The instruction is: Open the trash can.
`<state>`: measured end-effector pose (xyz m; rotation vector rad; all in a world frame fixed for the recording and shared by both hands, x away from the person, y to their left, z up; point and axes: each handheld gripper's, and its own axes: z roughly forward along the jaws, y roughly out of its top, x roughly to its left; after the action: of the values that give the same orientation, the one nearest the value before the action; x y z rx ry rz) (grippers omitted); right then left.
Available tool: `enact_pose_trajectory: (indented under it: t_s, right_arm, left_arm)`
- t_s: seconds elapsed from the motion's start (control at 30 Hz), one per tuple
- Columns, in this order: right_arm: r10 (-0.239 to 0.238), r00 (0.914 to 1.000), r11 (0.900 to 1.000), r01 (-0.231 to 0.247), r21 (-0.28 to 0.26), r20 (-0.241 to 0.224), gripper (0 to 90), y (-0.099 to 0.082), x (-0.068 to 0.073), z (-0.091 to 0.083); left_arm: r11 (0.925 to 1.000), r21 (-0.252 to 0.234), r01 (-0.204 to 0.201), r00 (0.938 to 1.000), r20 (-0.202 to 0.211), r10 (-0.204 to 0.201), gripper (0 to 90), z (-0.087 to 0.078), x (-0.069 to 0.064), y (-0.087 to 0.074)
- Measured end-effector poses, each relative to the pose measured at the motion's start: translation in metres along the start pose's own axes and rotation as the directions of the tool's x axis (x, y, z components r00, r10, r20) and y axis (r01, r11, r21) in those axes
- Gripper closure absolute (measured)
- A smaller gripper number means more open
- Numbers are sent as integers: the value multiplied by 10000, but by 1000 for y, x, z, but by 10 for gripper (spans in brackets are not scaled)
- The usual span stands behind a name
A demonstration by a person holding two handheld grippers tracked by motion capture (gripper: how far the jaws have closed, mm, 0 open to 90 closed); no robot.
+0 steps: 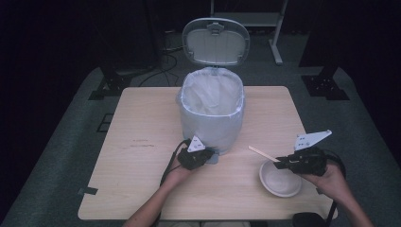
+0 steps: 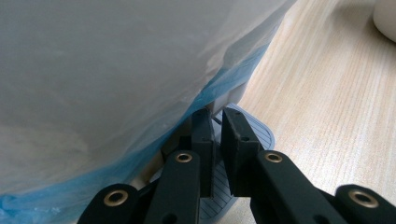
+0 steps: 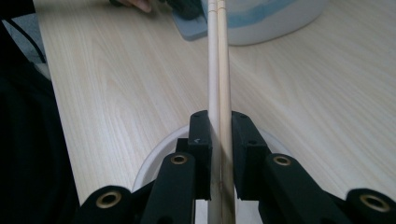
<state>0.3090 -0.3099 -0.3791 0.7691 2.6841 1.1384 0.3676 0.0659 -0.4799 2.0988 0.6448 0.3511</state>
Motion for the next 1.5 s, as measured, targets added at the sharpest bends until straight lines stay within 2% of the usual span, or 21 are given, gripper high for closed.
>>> enact_pose_trajectory:
  t_s: [0.47, 0.9, 1.5]
  right_arm:
    - [-104, 9998, 9997, 107, -213, 157, 792, 24, -4, -29]
    - [-342, 9990, 9993, 346, -161, 282, 792, 57, -6, -49]
    - [-467, 9977, 9981, 485, -383, 490, 793, 91, -7, -75]
  left_arm:
    - [10000, 3, -3, 10000, -3, 3, 838, 0, 0, 0]
    - [10000, -4, 3, 10000, -4, -3, 838, 0, 0, 0]
    - [10000, 33, -5, 10000, -3, 5, 838, 0, 0, 0]
